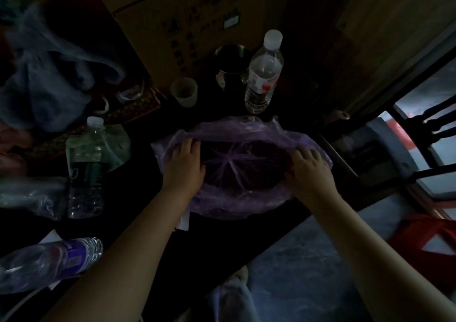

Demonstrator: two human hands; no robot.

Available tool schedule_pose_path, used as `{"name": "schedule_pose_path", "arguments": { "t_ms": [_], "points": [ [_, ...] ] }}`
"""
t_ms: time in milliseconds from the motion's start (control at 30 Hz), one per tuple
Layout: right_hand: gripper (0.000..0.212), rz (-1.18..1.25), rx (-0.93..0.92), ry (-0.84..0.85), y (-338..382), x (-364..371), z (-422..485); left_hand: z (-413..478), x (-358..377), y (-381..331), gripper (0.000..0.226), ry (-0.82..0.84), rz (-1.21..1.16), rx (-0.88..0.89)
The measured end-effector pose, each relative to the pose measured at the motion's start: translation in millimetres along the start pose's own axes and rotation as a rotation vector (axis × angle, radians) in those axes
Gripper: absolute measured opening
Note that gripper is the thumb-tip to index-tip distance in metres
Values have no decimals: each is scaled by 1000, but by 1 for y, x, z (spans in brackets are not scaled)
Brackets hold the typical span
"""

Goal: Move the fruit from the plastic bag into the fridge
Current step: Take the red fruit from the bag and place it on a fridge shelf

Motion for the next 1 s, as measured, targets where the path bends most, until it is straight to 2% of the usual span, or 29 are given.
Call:
{"name": "schedule_pose_path", "arguments": {
  "t_ms": [300, 567, 667, 767, 867, 1000],
  "points": [
    [48, 36, 102, -14, -15, 6, -6, 10, 3, 1, 64, -30, -75, 49],
    [67, 203, 13, 39, 5, 14, -10, 11, 12, -8, 71, -2, -126, 105],
    [78, 214, -11, 99, 10, 17, -9, 10, 16, -8, 75, 33, -156, 106],
    [81, 201, -37, 121, 13, 17, -7, 6, 15, -7, 82, 58, -131, 96],
    [77, 130, -98, 49, 17, 15, -7, -2, 7, -9, 87, -22, -14, 61],
    [73, 142, -160, -93, 25, 10, -11, -18, 0, -18, 78, -228, 67, 146]
  ]
}}
Point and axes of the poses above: each hand's wrist, its own z-axis towards the middle knuckle, its own x-axis out of the palm, y = z × x, the point moved 3 cm from there along z, towards the middle knuckle, and after that the axes turned 10 degrees about y, right-handed, at the moved point
